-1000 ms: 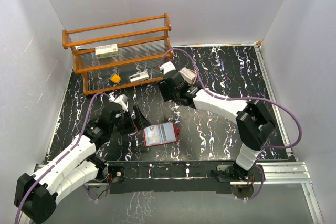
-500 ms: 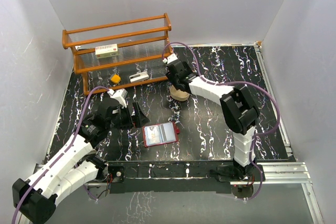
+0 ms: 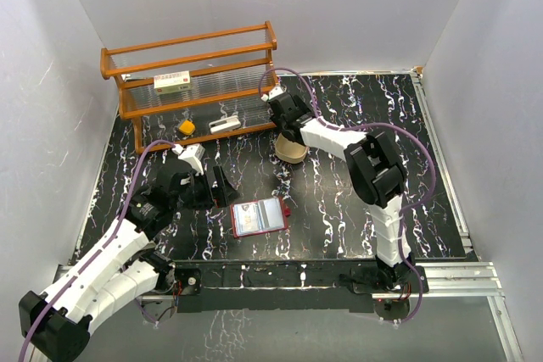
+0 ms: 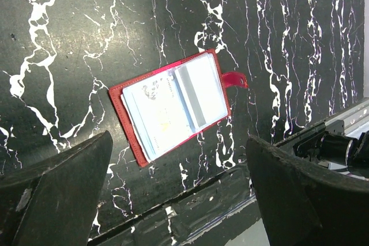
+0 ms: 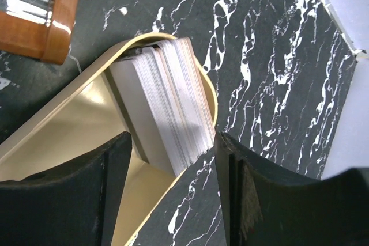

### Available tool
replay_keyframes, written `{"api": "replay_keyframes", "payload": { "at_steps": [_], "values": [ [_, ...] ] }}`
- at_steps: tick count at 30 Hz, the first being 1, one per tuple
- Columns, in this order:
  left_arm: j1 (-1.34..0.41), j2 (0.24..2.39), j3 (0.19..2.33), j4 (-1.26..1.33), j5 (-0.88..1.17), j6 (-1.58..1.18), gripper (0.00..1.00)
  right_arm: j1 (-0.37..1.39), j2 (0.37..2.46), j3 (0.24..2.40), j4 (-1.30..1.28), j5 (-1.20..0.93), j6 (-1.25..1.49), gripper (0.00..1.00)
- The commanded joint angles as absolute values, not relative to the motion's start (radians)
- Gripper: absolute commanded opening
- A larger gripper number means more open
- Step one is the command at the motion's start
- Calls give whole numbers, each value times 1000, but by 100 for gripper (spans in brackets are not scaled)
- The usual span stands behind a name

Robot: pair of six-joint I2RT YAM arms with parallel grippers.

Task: Put the credit cards into the card holder
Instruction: Pick up the credit card from the storage box.

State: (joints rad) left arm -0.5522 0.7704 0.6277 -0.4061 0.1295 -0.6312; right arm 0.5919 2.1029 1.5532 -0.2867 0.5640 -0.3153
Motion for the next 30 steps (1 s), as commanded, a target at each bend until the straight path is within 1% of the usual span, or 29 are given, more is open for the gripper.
{"api": "replay_keyframes", "payload": {
  "at_steps": [1, 14, 27, 30],
  "values": [
    [-556, 764, 642, -424, 105, -621, 99, 584, 2120, 1633, -256, 602, -363, 55],
    [-556, 778, 651, -438, 100, -616, 99, 570, 2137, 1643, -255, 589, -372, 43],
    [-557, 772, 635, -420, 108, -623, 99, 555, 2109, 1653, -252, 554, -379, 33],
    [-556, 775, 637, -420, 106, -623, 99, 555, 2109, 1656, -253, 548, -378, 29]
  ]
}}
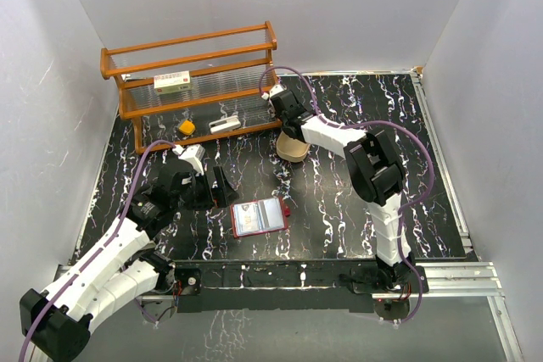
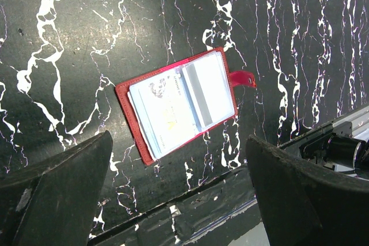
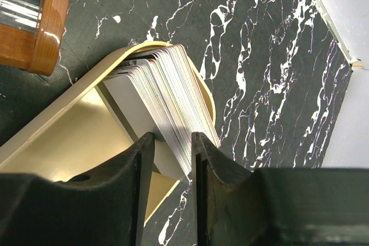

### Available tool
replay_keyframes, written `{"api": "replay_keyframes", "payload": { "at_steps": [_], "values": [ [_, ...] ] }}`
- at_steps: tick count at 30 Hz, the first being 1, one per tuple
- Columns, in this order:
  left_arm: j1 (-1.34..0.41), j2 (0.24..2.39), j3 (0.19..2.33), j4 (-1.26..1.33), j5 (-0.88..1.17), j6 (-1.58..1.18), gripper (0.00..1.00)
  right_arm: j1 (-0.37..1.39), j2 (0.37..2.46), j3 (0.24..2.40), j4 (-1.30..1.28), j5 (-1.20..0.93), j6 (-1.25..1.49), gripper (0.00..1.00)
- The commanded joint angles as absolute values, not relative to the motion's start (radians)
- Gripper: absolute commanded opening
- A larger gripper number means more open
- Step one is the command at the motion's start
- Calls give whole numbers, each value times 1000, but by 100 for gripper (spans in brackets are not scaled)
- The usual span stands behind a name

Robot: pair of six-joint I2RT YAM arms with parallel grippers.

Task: Put the credit cards into the card holder
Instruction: Pick up the credit card from the storage box.

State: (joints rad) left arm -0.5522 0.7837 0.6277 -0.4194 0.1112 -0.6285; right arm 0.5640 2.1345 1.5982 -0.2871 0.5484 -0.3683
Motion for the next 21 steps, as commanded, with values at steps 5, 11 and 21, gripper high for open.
{"api": "replay_keyframes", "payload": {
  "at_steps": [5, 11, 21],
  "values": [
    [-556, 777, 637, -422, 107, -623, 99, 555, 2112, 1658, -255, 551, -387, 24],
    [-556, 775, 635, -420, 106, -624, 99, 554, 2108, 1671, -258, 548, -392, 19],
    [-556, 773, 631, -420, 100, -630, 99, 553, 2092, 1681, -279, 532, -395, 9]
  ]
}}
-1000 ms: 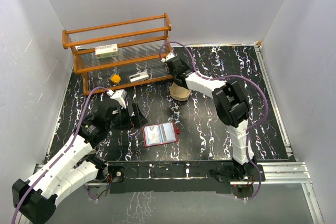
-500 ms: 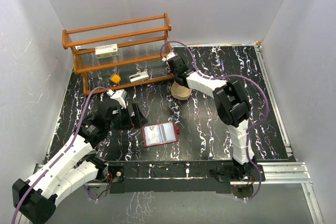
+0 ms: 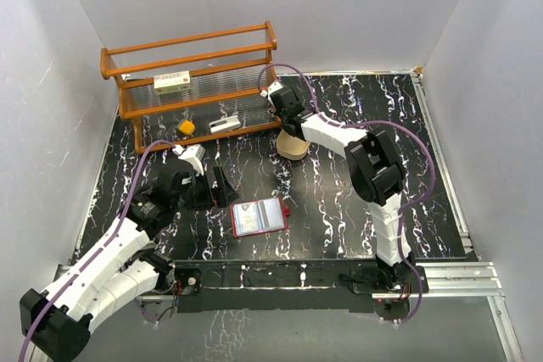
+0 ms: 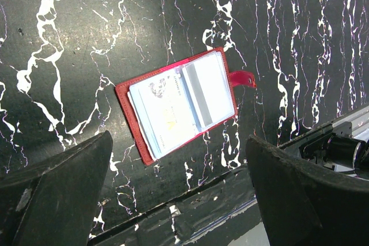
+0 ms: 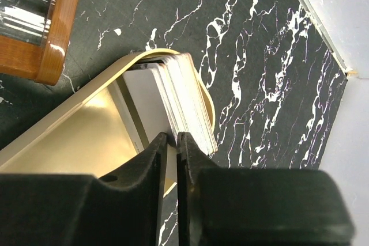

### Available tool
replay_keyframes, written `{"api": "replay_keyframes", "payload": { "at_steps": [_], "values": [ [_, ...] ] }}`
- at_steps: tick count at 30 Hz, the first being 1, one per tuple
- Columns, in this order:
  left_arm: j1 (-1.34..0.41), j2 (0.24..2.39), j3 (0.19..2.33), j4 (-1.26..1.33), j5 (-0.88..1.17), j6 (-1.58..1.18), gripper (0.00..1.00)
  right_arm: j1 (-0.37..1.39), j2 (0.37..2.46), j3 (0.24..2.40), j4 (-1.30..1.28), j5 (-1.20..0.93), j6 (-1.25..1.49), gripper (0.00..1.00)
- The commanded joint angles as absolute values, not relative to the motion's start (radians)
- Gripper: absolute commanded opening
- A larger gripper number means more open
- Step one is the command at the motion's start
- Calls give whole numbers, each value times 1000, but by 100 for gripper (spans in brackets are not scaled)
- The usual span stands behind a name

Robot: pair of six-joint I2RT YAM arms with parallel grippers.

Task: Put the credit cards into the card holder
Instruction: Pick up the credit card from the storage box.

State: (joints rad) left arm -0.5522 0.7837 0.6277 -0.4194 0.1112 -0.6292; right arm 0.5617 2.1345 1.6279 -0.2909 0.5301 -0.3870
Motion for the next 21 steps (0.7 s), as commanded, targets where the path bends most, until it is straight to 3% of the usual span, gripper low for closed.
{"api": "replay_keyframes", "payload": {
  "at_steps": [1, 5, 21],
  "values": [
    [-556, 773, 632, -421, 99, -632, 99, 554, 2089, 1681, -285, 525, -394, 7],
    [-556, 775, 637, -434, 94, -641, 99, 554, 2065, 1672, -325, 462, -374, 0],
    [-556, 801, 655, -446, 147, -687, 95, 561, 1826, 1559, -467, 194, -100, 0]
  ]
}}
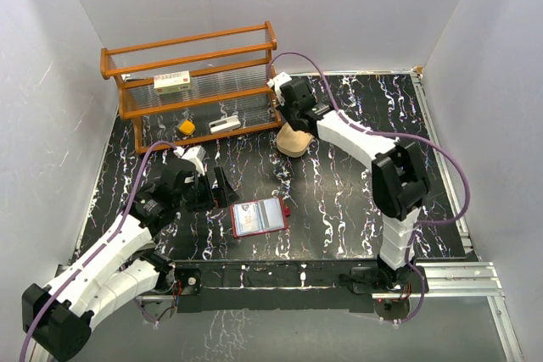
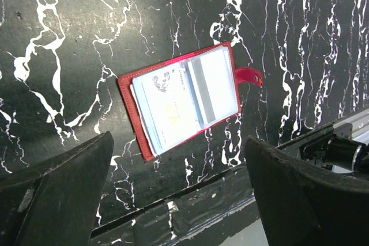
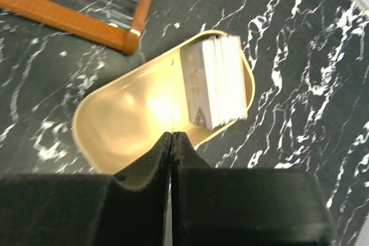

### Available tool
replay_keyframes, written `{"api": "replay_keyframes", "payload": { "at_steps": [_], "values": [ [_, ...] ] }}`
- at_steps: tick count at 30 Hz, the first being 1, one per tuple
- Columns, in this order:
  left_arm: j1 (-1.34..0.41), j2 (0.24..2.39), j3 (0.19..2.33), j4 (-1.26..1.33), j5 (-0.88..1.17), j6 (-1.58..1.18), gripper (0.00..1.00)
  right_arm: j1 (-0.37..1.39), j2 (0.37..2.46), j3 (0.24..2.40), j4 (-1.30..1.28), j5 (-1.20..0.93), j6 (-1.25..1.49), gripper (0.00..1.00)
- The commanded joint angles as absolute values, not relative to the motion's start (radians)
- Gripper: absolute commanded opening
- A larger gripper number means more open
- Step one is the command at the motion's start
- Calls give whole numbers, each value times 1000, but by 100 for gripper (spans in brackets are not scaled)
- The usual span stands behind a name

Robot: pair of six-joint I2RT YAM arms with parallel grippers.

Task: Put the credit cards into the card holder
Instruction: Pick up the credit card from the storage box.

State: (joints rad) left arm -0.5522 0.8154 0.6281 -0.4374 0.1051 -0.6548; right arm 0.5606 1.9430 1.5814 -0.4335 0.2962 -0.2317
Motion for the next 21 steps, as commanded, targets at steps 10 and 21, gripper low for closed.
{"api": "replay_keyframes", "payload": {
  "at_steps": [10, 21],
  "values": [
    [-556, 714, 604, -280, 219, -838, 77, 594, 1494, 1319, -435, -10, 201, 0],
    [-556, 732, 547, 0, 328, -1050, 61, 597, 1185, 953, -116, -443, 542, 0]
  ]
}}
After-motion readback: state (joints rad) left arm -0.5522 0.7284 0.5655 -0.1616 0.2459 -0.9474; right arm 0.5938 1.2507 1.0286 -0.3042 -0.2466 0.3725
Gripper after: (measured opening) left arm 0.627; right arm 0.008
